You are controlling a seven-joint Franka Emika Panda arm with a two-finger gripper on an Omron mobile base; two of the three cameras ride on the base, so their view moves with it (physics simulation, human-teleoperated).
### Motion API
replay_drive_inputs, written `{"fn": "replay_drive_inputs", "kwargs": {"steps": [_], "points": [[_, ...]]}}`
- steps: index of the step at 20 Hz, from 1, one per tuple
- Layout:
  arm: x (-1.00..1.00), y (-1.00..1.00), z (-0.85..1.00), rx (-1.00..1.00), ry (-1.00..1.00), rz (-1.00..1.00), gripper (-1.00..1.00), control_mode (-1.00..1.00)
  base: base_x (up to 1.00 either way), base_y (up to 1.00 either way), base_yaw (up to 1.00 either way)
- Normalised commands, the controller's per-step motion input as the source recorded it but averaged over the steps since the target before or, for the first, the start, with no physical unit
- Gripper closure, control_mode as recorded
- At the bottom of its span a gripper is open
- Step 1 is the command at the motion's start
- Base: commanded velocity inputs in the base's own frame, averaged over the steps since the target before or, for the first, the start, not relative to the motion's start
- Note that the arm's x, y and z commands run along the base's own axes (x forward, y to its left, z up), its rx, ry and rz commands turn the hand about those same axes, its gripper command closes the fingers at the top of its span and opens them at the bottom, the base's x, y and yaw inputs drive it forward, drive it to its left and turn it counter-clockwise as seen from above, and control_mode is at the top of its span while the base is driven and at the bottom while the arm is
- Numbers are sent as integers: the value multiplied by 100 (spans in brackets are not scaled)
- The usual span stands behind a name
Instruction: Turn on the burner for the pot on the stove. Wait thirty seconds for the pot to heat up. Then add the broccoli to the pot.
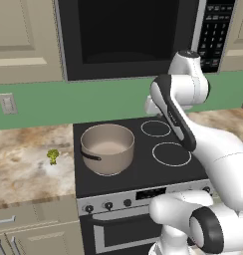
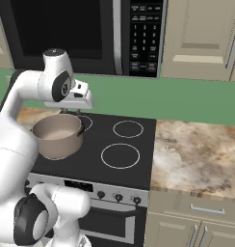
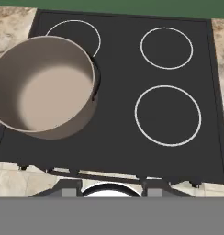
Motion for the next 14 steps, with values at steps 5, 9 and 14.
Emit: {"fn": "replay_drive_inputs", "kwargs": {"steps": [5,9,14], "points": [[-41,22,0,0,-9,0,-100,-100,0,0,0],[-58,53,-7,0,-6,0,-100,-100,0,0,0],[-63,59,-26,0,0,0,-100,-100,0,0,0]]}}
